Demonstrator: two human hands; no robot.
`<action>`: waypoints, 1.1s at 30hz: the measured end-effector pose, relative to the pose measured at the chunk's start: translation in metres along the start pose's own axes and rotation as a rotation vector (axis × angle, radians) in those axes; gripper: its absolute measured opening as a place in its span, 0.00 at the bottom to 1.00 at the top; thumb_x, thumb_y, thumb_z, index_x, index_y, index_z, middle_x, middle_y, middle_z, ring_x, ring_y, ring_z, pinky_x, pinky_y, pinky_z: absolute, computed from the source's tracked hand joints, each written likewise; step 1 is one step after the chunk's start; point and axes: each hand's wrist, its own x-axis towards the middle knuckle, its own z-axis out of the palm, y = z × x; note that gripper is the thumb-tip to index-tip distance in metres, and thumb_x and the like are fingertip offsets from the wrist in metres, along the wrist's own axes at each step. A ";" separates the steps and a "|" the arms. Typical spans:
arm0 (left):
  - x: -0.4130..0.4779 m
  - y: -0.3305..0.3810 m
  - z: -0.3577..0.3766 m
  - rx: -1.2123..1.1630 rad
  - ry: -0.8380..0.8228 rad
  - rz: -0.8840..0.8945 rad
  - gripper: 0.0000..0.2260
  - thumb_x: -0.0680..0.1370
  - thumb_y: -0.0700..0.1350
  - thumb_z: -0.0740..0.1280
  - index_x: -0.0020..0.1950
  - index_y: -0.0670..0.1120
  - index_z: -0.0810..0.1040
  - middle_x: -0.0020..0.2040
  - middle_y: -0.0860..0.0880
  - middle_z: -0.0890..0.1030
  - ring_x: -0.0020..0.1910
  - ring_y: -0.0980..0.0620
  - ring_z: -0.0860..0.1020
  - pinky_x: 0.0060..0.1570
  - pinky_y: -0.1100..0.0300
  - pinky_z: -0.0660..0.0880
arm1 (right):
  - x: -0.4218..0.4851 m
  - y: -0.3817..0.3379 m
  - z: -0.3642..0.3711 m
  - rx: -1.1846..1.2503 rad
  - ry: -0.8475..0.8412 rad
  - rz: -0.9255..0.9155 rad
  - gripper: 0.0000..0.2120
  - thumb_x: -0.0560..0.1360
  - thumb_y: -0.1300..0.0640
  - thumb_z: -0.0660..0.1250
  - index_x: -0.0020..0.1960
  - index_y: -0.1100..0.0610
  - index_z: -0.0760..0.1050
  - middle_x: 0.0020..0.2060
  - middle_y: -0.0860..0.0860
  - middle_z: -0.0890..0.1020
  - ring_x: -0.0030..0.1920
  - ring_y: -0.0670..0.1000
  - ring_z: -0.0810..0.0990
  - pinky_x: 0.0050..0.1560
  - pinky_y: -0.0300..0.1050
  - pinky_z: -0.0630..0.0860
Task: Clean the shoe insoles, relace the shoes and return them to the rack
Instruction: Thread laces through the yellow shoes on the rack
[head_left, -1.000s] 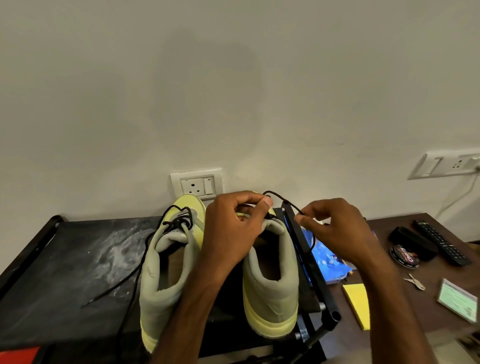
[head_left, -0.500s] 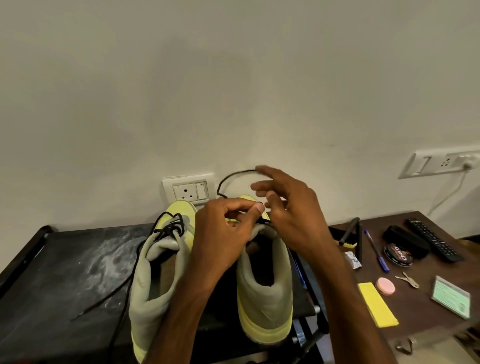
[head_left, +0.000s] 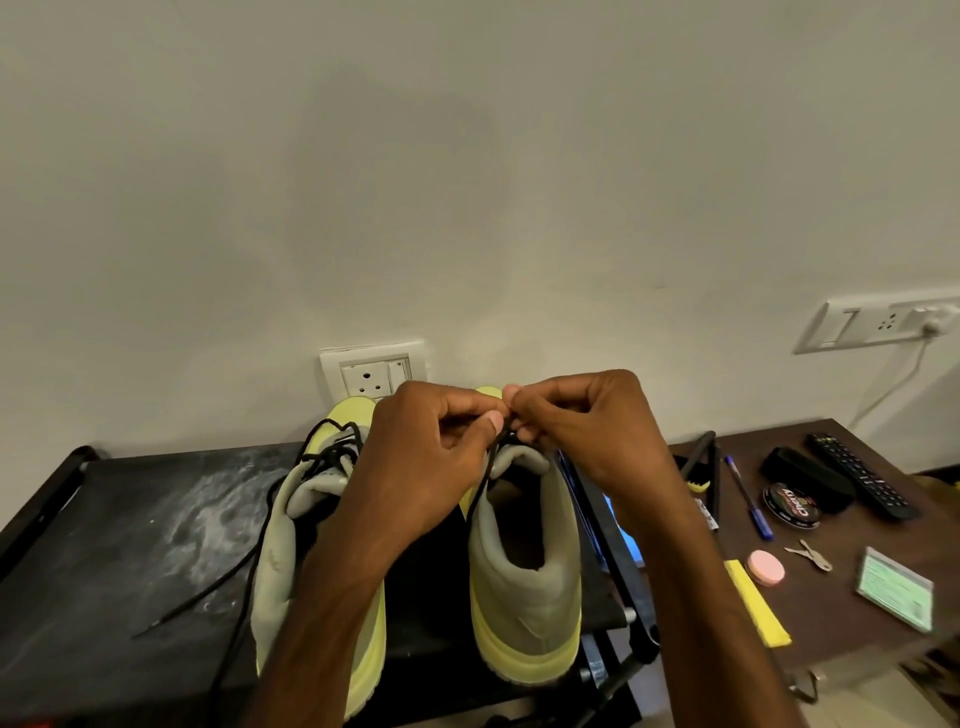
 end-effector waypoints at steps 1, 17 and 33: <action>0.000 0.000 -0.001 -0.005 -0.007 -0.008 0.07 0.79 0.43 0.72 0.53 0.50 0.88 0.45 0.58 0.87 0.43 0.64 0.84 0.48 0.68 0.80 | 0.000 0.000 -0.001 0.018 -0.010 0.026 0.05 0.77 0.57 0.74 0.45 0.58 0.87 0.35 0.56 0.86 0.37 0.51 0.85 0.43 0.42 0.82; -0.002 -0.010 0.007 0.626 0.049 -0.172 0.07 0.78 0.59 0.70 0.51 0.60 0.83 0.64 0.53 0.74 0.66 0.51 0.65 0.56 0.62 0.56 | 0.012 0.021 -0.042 -0.018 0.340 -0.030 0.06 0.79 0.53 0.71 0.50 0.50 0.88 0.39 0.41 0.85 0.34 0.44 0.79 0.37 0.39 0.76; 0.006 -0.003 0.007 0.494 -0.185 -0.030 0.11 0.84 0.44 0.63 0.64 0.49 0.81 0.54 0.48 0.84 0.52 0.51 0.80 0.55 0.60 0.74 | 0.018 0.039 -0.012 -0.424 -0.287 -0.195 0.18 0.84 0.65 0.60 0.64 0.51 0.83 0.58 0.44 0.85 0.61 0.42 0.81 0.66 0.43 0.76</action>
